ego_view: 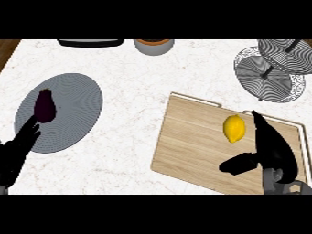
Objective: Pick the lemon from the tray and place it in the tiered basket
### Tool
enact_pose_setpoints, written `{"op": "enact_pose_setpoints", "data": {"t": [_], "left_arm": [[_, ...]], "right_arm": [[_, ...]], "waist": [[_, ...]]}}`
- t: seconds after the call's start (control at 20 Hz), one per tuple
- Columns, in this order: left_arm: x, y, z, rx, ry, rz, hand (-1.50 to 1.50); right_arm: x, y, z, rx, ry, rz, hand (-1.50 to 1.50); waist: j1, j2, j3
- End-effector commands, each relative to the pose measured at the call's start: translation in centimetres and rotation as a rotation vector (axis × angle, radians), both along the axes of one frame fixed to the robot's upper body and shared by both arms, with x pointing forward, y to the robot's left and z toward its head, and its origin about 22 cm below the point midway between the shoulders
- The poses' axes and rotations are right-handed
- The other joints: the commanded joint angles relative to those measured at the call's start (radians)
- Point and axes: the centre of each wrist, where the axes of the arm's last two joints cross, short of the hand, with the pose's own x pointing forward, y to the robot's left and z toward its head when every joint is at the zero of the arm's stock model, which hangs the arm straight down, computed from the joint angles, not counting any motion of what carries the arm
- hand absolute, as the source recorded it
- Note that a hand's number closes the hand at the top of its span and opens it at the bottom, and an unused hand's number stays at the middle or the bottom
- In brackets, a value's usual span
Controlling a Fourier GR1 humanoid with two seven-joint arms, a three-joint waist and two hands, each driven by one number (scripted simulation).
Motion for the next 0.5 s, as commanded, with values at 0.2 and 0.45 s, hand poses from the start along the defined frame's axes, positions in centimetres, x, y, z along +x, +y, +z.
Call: {"op": "enact_pose_setpoints", "data": {"t": [0.2,0.45], "left_arm": [[-0.3,0.3,-0.6,0.016,0.005,-0.004,0.00],[0.1,-0.2,-0.3,0.017,-0.004,0.013,0.00]], "right_arm": [[0.4,0.8,-1.6,-0.026,0.103,-0.109,-1.50],[1.3,0.5,-3.7,-0.017,0.129,-0.108,-1.50]], "waist": [[-0.002,0.000,0.000],[0.000,0.000,0.000]]}}
